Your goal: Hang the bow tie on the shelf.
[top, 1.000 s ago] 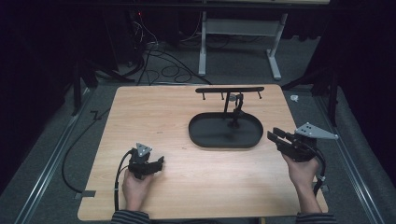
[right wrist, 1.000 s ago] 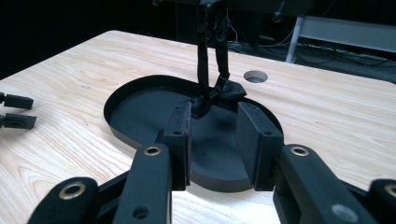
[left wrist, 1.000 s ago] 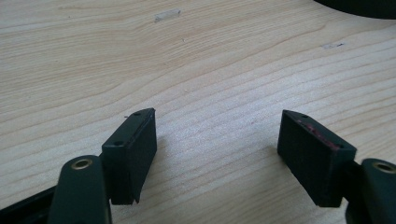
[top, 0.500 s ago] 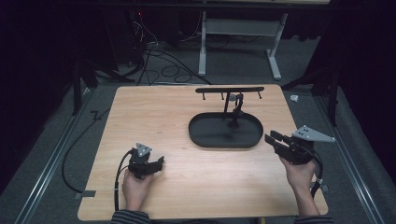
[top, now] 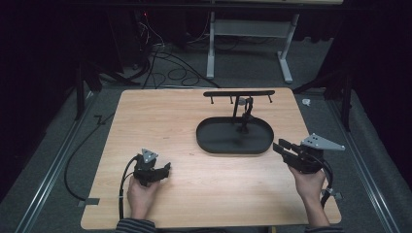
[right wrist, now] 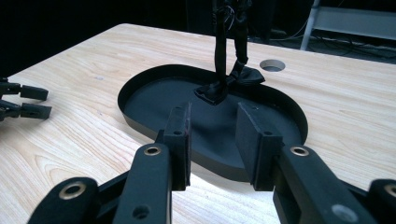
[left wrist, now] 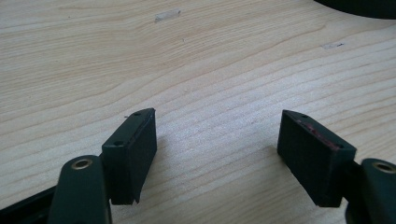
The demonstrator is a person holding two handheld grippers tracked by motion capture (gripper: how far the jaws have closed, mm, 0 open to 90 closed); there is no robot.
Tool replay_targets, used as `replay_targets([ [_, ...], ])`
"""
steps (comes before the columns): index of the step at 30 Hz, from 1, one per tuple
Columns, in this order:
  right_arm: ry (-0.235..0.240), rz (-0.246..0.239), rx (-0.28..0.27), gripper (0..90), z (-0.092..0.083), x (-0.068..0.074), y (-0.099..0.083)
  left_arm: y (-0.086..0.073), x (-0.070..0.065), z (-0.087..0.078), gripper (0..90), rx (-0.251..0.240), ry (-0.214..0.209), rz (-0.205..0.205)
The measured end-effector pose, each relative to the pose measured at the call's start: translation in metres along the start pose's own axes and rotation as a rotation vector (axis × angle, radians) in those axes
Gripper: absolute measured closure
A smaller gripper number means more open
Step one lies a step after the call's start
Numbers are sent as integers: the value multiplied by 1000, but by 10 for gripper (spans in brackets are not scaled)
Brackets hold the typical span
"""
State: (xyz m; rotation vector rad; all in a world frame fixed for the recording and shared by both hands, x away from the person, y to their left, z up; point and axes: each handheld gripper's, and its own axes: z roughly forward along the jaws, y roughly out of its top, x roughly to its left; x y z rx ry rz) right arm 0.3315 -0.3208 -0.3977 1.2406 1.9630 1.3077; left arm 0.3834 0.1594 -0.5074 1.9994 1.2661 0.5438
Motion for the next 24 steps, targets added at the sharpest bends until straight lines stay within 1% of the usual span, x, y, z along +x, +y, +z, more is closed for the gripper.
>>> replay_targets([
  [12,9,7,11,682,5,2,-4,0,0,0,289,0,-1,0],
  [24,28,24,31,681,14,4,-14,0,0,0,289,0,-1,-1],
])
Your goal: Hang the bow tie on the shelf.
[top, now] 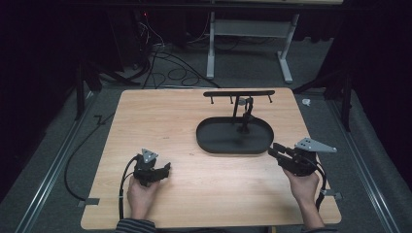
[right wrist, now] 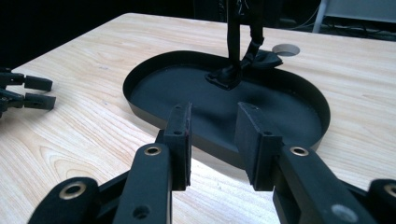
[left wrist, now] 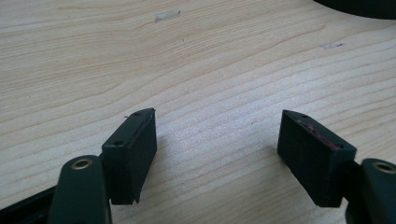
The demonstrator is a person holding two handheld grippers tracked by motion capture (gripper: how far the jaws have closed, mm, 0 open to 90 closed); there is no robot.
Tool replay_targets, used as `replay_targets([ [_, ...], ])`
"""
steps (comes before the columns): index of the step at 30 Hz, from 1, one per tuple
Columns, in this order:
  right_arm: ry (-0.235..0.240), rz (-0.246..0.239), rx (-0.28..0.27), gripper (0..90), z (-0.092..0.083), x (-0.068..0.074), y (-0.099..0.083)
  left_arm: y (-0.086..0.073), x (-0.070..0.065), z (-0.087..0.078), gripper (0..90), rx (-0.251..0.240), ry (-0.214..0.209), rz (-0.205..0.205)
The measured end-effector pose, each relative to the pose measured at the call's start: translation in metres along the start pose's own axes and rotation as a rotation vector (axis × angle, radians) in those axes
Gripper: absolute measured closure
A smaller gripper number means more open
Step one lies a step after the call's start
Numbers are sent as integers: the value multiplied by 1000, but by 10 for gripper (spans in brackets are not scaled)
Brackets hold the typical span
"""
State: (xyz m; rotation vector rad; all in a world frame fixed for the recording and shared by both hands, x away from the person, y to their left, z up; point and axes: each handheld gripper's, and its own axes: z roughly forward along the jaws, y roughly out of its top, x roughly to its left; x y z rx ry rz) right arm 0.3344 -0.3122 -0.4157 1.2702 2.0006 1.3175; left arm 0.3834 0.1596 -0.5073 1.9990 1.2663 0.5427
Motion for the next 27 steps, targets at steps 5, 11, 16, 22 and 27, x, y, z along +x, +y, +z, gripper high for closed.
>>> replay_targets([
  [5,4,5,10,681,5,1,-4,0,0,0,289,0,0,0],
  [11,12,9,19,681,9,3,-7,0,0,0,289,0,0,1],
  [16,16,9,26,681,11,4,-9,0,0,0,289,-1,0,0],
  [22,20,10,34,681,16,5,-12,0,0,0,289,0,0,0],
  [27,24,9,43,681,19,6,-15,0,0,0,289,0,0,0],
])
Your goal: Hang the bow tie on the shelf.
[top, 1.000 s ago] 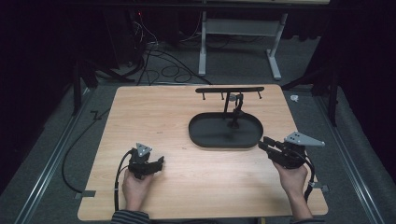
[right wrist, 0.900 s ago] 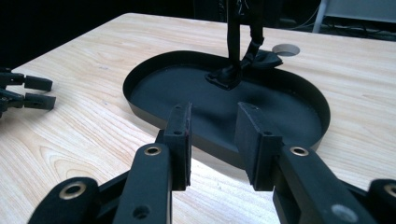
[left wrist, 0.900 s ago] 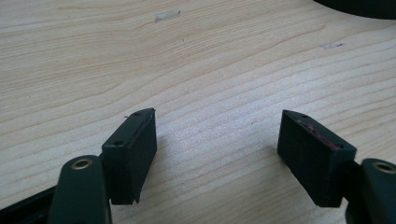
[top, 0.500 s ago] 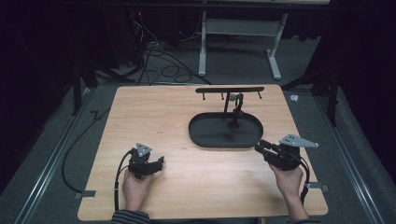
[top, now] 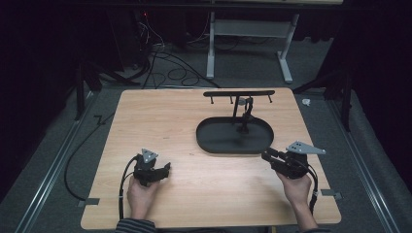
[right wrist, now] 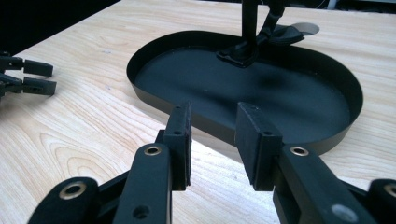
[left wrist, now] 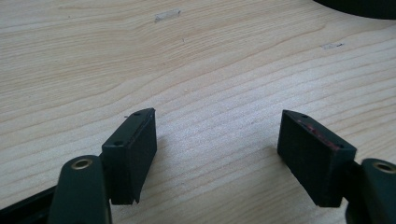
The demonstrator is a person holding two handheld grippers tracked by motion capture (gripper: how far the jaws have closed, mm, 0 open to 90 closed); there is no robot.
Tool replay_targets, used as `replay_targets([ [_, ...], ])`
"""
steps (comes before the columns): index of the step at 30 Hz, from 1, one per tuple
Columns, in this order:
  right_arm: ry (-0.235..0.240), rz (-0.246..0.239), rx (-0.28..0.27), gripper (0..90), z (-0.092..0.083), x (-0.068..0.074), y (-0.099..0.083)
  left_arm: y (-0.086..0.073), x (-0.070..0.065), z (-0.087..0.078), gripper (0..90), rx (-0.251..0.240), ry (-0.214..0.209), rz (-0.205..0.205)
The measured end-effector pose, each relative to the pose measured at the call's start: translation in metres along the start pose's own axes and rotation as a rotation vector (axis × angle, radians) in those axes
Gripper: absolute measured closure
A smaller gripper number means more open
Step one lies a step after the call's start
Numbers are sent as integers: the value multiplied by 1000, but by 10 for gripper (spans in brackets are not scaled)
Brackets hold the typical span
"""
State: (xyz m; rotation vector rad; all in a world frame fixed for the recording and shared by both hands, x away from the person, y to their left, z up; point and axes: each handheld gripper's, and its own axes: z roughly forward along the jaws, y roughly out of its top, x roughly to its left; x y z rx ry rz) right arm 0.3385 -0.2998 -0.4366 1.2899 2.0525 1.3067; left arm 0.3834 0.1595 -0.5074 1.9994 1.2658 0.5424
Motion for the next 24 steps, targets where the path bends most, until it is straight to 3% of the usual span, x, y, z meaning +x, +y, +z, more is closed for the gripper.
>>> replay_targets([
  [24,-4,-4,51,679,14,4,-12,0,0,0,289,0,0,0],
])
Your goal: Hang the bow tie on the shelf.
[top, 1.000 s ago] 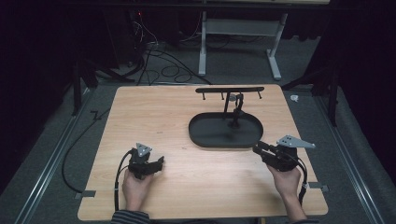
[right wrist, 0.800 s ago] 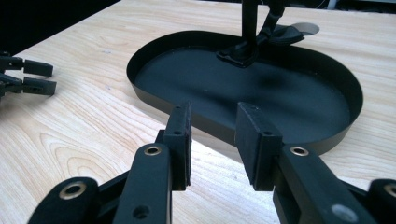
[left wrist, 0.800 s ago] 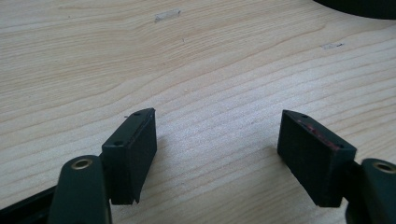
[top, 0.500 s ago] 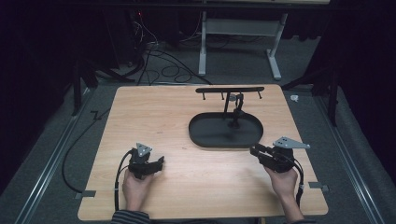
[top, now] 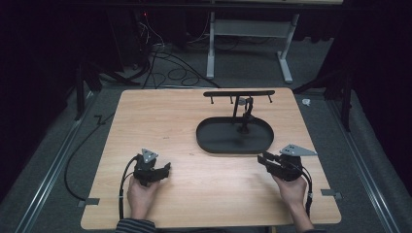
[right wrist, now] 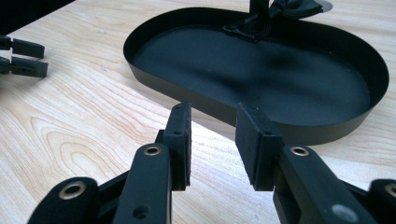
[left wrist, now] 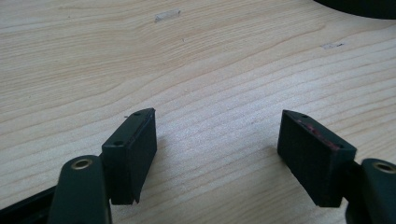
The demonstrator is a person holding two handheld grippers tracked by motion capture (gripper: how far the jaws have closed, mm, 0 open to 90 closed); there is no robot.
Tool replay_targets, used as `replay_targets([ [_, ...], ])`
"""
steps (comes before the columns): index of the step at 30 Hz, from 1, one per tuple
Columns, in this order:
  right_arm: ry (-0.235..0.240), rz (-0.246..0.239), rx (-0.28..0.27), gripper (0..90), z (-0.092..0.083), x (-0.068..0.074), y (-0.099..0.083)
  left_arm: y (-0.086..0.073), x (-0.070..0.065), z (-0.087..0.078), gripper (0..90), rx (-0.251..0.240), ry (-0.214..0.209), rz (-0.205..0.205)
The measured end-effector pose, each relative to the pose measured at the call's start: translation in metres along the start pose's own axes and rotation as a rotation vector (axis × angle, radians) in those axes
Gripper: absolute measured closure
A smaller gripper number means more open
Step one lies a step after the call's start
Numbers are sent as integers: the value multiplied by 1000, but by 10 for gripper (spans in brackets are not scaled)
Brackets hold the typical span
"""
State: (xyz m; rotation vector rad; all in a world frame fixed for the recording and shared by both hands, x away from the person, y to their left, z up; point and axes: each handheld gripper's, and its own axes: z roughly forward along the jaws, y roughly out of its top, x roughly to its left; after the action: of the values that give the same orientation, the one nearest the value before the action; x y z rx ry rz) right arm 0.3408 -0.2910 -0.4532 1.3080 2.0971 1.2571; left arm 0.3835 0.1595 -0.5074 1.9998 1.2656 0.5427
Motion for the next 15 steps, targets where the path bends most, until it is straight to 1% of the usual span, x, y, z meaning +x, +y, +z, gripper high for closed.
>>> replay_targets([
  [2,1,6,5,680,1,0,-1,0,0,0,289,0,1,0],
  [15,-3,6,38,679,12,1,-8,0,0,0,289,0,0,0],
])
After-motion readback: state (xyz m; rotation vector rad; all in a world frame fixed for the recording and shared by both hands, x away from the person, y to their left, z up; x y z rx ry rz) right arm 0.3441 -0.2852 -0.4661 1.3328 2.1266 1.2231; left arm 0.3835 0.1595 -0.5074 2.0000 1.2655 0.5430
